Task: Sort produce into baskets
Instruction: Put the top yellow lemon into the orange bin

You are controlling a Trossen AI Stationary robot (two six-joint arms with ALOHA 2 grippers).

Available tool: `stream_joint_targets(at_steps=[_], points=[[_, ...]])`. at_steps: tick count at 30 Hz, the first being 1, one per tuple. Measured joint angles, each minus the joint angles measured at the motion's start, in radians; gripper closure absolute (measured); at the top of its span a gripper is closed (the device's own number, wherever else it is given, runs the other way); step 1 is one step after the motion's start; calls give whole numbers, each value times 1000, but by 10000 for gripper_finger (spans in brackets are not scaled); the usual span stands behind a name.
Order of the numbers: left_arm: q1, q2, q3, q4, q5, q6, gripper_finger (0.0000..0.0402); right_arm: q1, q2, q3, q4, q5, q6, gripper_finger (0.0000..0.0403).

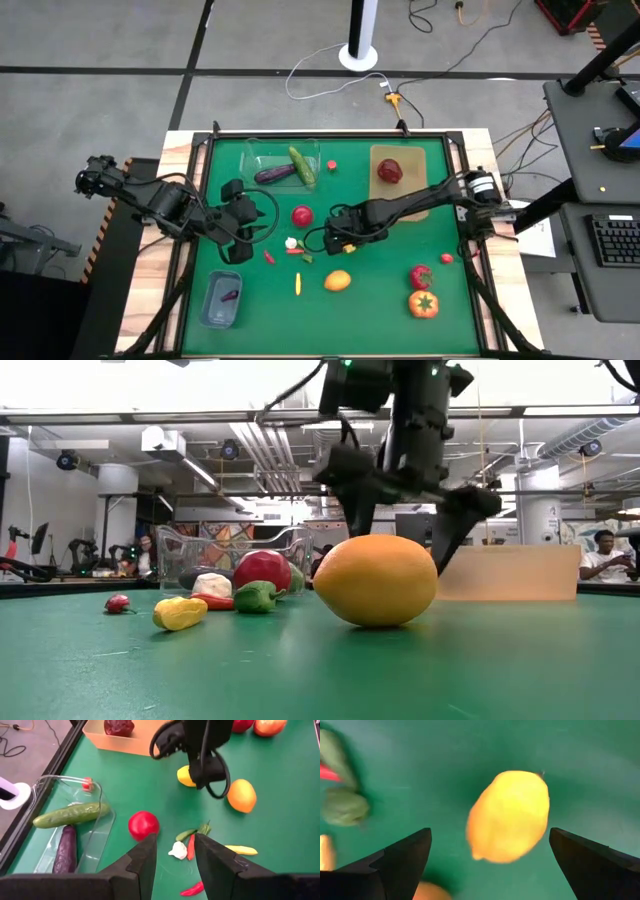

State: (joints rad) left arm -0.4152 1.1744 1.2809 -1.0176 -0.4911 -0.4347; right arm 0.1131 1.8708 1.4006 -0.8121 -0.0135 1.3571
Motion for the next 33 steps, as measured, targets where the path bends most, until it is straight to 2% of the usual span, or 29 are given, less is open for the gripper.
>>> stream_joint_targets(at_steps=[4,8,17,21,26,33], points=[[0,0,-1,0,0,0,286,0,37,0,11,30,-15,14],[0,0,-1,-1,0,0,286,2,41,3,13,42,-14,42],[0,0,-1,-5,-29,16,286,-3,37,3,12,41,-15,165],[0,0,-1,-19,-46,30,286,-2,36,3,11,35,-15,205],[0,0,-1,-19,-47,34,286,-2,16,27,-1,15,-54,212],[0,0,-1,-18,19,30,286,-20,-33,177,-96,15,-174,208]])
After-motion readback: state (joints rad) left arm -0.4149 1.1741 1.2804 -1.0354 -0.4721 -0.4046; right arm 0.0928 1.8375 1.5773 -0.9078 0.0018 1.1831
